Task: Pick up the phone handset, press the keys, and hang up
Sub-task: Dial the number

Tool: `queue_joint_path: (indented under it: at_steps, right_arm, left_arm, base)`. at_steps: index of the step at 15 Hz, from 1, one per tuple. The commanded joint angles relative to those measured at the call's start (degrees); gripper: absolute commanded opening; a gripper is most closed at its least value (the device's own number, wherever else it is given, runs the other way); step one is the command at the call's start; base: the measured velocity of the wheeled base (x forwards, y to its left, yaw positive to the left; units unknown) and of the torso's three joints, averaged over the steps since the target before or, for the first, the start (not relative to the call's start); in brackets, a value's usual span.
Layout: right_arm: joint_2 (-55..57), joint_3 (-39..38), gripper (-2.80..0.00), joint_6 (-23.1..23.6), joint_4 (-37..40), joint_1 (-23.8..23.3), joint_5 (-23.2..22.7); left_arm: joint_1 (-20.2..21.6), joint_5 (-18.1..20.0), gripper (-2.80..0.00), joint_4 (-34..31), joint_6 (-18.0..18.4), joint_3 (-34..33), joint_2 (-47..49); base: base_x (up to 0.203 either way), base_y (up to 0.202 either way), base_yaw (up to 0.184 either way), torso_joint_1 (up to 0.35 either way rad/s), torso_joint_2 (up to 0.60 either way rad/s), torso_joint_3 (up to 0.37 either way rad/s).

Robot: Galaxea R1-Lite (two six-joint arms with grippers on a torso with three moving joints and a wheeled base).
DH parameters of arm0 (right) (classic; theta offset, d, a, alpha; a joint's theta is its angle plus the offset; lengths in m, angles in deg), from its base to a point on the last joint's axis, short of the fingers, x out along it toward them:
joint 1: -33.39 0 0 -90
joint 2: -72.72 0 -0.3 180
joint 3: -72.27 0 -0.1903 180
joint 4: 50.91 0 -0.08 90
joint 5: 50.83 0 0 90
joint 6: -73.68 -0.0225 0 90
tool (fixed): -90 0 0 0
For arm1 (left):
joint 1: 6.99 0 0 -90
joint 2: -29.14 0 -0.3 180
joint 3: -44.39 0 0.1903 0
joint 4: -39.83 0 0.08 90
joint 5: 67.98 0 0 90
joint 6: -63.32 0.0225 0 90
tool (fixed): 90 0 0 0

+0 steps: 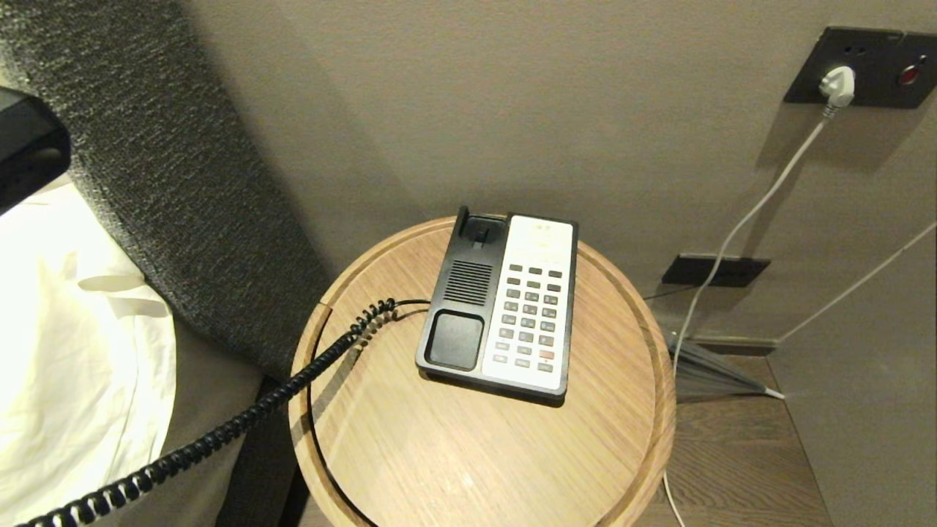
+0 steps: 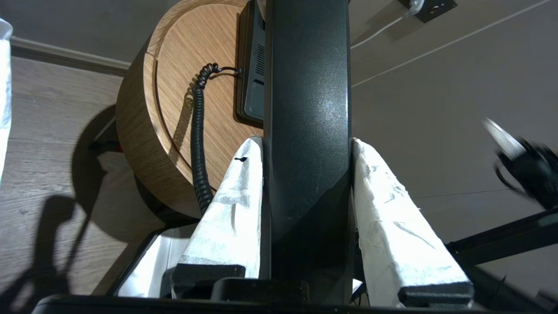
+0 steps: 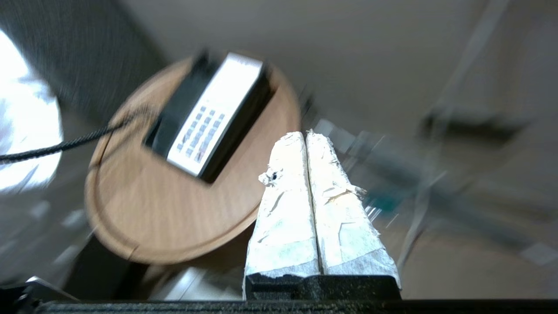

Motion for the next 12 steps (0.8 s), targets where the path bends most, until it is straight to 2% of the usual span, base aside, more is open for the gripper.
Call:
queue_joint_path:
  at_steps: [1,3,4,5,6,7,8,10,12]
  right_arm:
    - [14.15,0.17,-2.80,-0.38,-0.14,0.87,-2.16]
    - [17.83,-1.30,-2.80,-2.25,-0.66,4.48,-4.58]
    - [17.88,-1.55,-2.80,-4.39,-0.77,6.15,-8.07]
    - [17.75,-1.51,-2.80,-9.27,-0.95,6.44,-12.21]
    - [17.40,-1.47,-2.80,-14.74,-2.23,6.56,-13.80]
    - [16.47,-1.60,-2.80,-18.71,-4.55,6.60,-14.07]
    - [16.34,-1.80,-2.80,-20.81,-6.97,6.56,-12.62]
    - [15.65,-1.81,-2.80,-21.53,-10.61,6.56,-6.18]
    - [14.03,-1.17,-2.80,-21.69,-10.77,6.62,-5.35]
  left_arm:
    - [-0.01,-0.07,-2.80,0.32,-0.32,-1.06,0.12]
    - [-0.01,-0.16,-2.80,0.79,-0.25,-1.16,0.30]
    - [-0.01,-0.16,-2.80,0.90,-0.26,-1.17,0.32]
    - [-0.01,-0.16,-2.80,1.36,-0.29,-1.42,0.48]
    - [-0.01,-0.15,-2.80,2.28,-0.32,-1.59,0.94]
    - [-0.01,-0.16,-2.80,2.90,-0.32,-1.66,1.18]
    - [-0.01,-0.12,-2.80,3.17,-0.32,-1.69,1.11]
    - [-0.01,-0.15,-2.80,2.85,-0.40,-1.92,0.49]
    - [-0.01,-0.24,-2.80,2.29,-0.50,-1.86,-0.31]
  base:
    - [0.000,0.000,0.000,0.000,0.00,0.000]
    - [0.000,0.000,0.000,0.000,0.00,0.000]
    - [0.000,0.000,0.000,0.000,0.00,0.000]
    - [0.000,0.000,0.000,0.000,0.00,0.000]
    - [0.000,0.000,0.000,0.000,0.00,0.000]
    - [0.000,0.000,0.000,0.000,0.00,0.000]
    - [0.000,0.000,0.000,0.000,0.00,0.000]
    - [0.000,0.000,0.000,0.000,0.00,0.000]
    - [0.000,0.000,0.000,0.000,0.00,0.000]
